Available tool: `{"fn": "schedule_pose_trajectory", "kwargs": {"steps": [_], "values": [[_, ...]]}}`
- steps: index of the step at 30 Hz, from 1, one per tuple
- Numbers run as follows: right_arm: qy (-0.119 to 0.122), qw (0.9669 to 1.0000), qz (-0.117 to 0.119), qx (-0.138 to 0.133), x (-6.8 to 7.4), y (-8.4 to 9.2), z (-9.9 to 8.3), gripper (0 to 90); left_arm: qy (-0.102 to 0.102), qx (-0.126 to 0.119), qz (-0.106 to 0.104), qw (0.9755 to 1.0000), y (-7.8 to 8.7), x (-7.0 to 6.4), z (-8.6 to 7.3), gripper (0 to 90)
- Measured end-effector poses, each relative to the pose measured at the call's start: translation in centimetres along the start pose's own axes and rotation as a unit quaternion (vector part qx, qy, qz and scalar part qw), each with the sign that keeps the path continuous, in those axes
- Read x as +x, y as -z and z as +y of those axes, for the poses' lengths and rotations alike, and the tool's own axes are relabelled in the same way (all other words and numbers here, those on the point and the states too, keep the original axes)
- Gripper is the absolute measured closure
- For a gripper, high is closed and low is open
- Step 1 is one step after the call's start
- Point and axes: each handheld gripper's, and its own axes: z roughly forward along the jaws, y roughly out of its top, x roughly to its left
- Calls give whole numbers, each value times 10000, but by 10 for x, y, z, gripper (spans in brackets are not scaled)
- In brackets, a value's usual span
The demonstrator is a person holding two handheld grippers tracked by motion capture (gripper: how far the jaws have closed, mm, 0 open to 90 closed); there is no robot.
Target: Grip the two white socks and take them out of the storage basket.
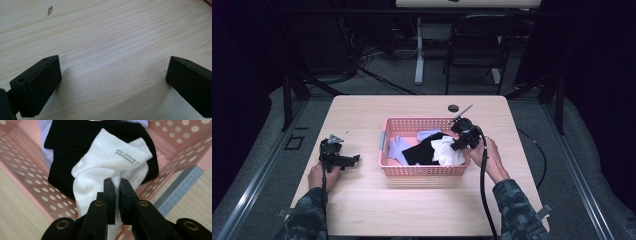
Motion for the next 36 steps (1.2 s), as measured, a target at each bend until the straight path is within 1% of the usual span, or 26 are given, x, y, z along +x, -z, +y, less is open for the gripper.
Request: {"fn": "schedule_pose_trajectory", "kwargs": {"steps": [1,2,5,6,7,8,9,13,16,18,19,21,24,27,32,34,35,36], "values": [[18,10000,10,8,0,2,0,856,1,0,-1,10000,0,0,0,0],[-41,9999,28,-102,1,2,0,857,0,0,0,10000,0,0,0,0],[8,10000,25,-86,1,7,1,859,0,0,1,10000,0,0,0,0],[-36,9998,49,-168,2,8,1,859,0,1,0,10000,0,0,0,0],[11,9999,22,-112,2,9,2,859,13,-3,-1,10000,0,0,0,0],[32,9999,33,-112,1,11,2,859,1,-1,0,10000,0,0,0,0],[-6,9998,54,-173,2,11,2,859,1,-1,0,10000,0,0,0,0],[61,9999,41,-145,2,16,5,859,-5,1,1,10000,0,0,0,0],[72,9996,33,-263,5,21,7,859,1,-1,1,10000,0,0,0,0],[111,9997,18,-238,5,25,9,859,1,-1,1,10000,0,0,0,0],[85,9996,31,-279,6,26,9,859,1,-1,1,10000,0,0,0,0],[89,9996,19,-278,6,28,10,859,1,-2,0,10000,0,0,0,0],[112,9995,22,-310,7,36,12,860,1,-1,0,10000,0,0,0,0],[121,9993,13,-342,7,39,14,860,1,-2,1,10000,0,0,0,0],[134,9989,4,-441,8,48,16,861,3,-1,1,10000,0,0,0,0],[168,9989,-12,-438,8,50,17,861,-2,0,1,10000,0,0,0,0],[138,9988,6,-463,9,51,17,861,1,0,1,10000,0,0,0,0],[179,9989,-6,-439,8,52,18,861,1,0,1,10000,0,0,0,0]]}}
